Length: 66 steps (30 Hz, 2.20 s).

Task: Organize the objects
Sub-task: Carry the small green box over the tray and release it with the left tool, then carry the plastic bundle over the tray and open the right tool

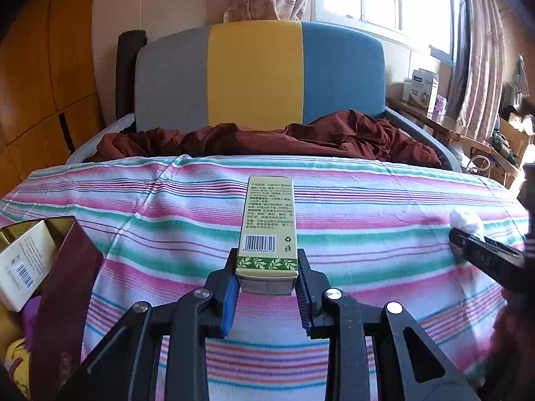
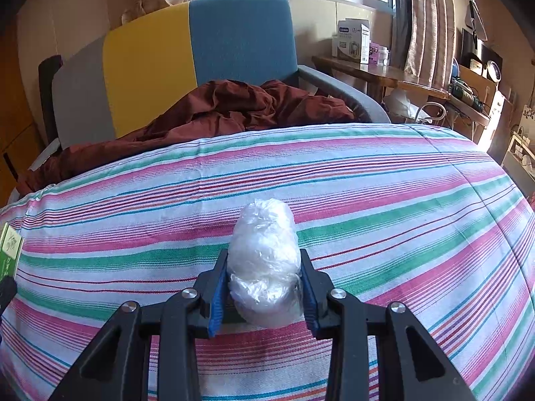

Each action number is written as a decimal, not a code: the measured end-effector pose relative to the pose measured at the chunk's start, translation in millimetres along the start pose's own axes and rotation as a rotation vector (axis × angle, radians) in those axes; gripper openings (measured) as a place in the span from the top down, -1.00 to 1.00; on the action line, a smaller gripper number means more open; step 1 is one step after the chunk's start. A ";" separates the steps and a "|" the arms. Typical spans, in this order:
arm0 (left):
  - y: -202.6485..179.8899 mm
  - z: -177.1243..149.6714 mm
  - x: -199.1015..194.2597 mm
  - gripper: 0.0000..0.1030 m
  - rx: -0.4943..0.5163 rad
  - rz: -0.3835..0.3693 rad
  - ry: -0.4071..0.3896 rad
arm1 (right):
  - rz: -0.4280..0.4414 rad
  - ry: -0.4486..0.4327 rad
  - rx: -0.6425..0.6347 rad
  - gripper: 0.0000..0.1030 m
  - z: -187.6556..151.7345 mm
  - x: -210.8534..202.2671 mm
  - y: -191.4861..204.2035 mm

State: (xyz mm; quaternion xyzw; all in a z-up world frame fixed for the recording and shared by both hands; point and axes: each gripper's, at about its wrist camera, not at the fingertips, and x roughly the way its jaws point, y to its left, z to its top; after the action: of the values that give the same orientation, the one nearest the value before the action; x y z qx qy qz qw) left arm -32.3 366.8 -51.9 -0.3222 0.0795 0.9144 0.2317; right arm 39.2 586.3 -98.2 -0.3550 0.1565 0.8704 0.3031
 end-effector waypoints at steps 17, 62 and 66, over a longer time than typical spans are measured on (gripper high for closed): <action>92.6 -19.4 -84.6 0.41 -0.184 -0.007 0.055 | 0.017 -0.043 -0.104 0.28 -18.0 -30.8 28.2; 215.1 -66.4 -155.6 -0.87 -0.267 0.029 0.067 | 0.402 0.045 -0.290 0.28 -102.3 -146.8 159.4; 231.7 -86.5 -175.4 -0.91 -0.303 0.003 0.064 | 0.482 0.047 -0.322 0.28 -110.2 -167.3 185.5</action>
State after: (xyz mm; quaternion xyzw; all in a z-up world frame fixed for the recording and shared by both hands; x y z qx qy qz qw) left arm 25.6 72.1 -10.5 -0.3824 -0.0515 0.9056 0.1763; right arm 72.8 320.5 -45.3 -0.3712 0.1030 0.9225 0.0237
